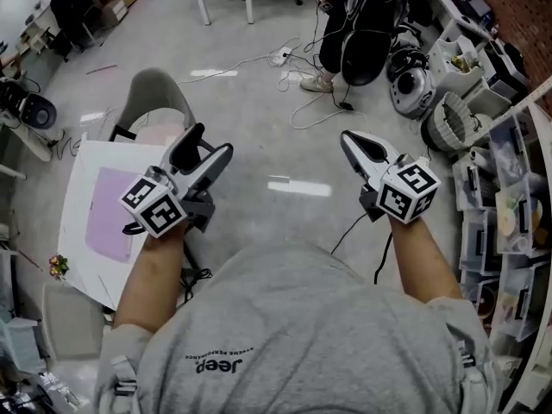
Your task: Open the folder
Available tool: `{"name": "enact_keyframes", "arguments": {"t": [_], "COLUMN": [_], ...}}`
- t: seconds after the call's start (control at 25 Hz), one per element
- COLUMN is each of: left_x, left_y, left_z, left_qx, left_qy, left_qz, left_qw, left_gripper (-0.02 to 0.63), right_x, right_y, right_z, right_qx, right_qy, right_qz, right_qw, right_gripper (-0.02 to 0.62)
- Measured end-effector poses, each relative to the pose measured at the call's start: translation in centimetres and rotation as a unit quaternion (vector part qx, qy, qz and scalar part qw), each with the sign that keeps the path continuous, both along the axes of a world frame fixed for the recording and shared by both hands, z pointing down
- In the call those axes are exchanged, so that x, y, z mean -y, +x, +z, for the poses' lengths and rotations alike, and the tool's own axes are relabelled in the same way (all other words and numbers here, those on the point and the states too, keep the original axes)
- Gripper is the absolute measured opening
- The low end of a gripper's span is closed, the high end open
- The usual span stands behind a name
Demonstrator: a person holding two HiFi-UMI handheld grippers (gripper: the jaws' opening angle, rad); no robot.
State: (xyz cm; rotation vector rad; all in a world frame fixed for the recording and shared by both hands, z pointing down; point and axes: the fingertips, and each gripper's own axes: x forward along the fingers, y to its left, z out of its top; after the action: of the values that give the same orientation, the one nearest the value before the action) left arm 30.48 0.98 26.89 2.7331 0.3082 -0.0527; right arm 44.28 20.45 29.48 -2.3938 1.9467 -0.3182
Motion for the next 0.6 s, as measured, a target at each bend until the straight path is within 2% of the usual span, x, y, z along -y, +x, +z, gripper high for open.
{"name": "enact_keyframes", "arguments": {"t": [0.12, 0.4, 0.6], "left_x": [1.5, 6.5, 10.9], "left_y": [0.9, 1.3, -1.5], "left_z": [0.4, 2.3, 4.1], "left_qx": [0.004, 0.010, 0.014], "left_qy": [-0.002, -0.038, -0.032], "left_qz": [0.003, -0.003, -0.049], "left_qw": [1.0000, 0.9992, 0.9982], "left_gripper": [0.439, 0.439, 0.439], "right_x": [2.0, 7.1, 12.9], "right_y": [0.6, 1.3, 0.4], "right_z": [0.3, 0.0, -0.4], "right_qx": [0.003, 0.003, -0.012], "right_qy": [0.001, -0.001, -0.007], "right_qz": [0.000, 0.003, -0.035], "right_qw": [1.000, 1.000, 0.999], "right_gripper": [0.003, 0.003, 0.003]}}
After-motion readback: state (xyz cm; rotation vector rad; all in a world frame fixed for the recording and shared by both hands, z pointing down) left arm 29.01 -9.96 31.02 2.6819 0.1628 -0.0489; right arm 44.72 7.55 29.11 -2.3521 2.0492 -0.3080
